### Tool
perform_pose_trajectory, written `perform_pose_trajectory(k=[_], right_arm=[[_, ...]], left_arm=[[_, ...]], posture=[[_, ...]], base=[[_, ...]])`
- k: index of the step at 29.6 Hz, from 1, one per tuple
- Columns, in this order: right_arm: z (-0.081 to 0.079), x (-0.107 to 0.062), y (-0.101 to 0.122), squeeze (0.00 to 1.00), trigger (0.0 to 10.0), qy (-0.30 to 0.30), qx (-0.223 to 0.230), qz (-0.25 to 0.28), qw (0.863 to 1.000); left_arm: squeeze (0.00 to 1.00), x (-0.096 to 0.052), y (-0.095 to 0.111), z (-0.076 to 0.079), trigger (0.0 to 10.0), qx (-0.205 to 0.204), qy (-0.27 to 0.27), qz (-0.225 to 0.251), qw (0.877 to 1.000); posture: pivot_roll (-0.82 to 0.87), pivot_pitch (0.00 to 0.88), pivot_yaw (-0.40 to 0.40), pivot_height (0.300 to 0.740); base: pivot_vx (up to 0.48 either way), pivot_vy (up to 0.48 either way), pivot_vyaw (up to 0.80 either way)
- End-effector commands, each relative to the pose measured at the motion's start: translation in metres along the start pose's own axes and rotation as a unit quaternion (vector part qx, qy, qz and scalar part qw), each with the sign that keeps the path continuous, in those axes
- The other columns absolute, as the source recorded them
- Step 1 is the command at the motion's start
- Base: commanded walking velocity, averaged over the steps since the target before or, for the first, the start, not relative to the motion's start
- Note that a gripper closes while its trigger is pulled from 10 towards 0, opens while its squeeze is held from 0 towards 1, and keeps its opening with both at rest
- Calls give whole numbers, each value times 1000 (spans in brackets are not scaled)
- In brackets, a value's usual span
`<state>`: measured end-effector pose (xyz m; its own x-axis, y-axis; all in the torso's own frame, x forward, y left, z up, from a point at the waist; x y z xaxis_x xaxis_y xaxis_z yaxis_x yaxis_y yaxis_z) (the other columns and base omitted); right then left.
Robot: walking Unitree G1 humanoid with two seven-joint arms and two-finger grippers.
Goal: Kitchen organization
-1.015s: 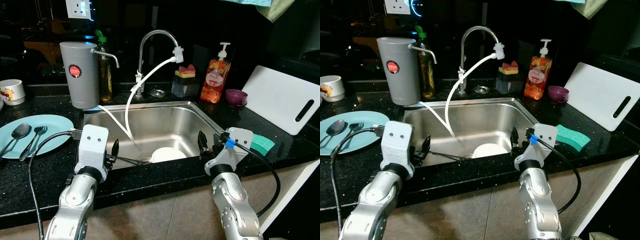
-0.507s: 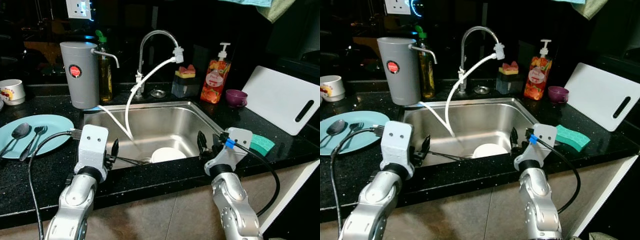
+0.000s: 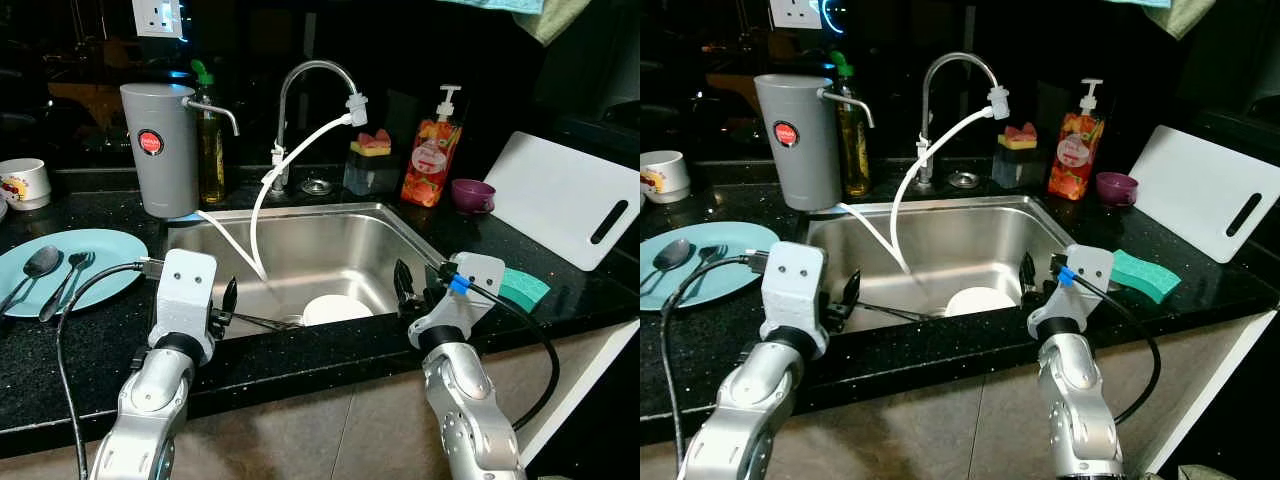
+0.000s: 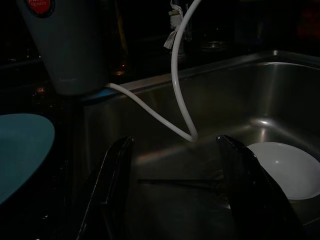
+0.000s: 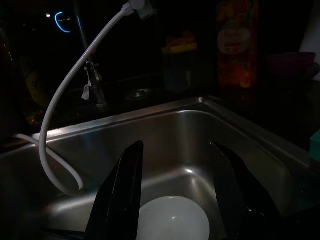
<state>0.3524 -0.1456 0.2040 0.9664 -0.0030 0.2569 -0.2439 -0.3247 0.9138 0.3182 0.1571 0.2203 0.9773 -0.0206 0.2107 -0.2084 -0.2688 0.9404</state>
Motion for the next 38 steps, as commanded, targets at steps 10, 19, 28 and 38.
perform_pose_trajectory(k=[10,19,28,38], right_arm=[[2,0,-3,0,10000,-4,0,-6,1000],[2,-1,-4,0,10000,-4,1,-7,1000],[2,0,-4,0,10000,-3,1,-7,1000],[2,-1,-4,0,10000,-4,1,-8,1000]], left_arm=[[0,-1,-3,0,10000,4,2,-6,1000],[0,-1,-4,0,10000,4,2,-7,1000],[0,-1,-3,0,10000,3,3,-6,1000],[0,-1,-4,1,10000,3,2,-6,1000]], posture=[[194,30,-114,740],[194,30,-114,740],[194,30,-114,740],[194,30,-114,740]], base=[[0,0,0],[0,0,0],[0,0,0],[0,0,0]])
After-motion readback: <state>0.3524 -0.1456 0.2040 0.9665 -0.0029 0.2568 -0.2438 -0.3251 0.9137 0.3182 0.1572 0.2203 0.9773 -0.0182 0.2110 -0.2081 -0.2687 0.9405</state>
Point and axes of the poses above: a point about 5 cm out from each wrist's last joint towards the gripper, its own x axis pointing out of the wrist towards the gripper, its own y axis along the axis of the wrist's last joint, z = x × y, the point moved 3 cm from there along x, pointing out of the wrist towards the gripper, and after that the axes turned 6 degrees about x, right-handed, at the moved point
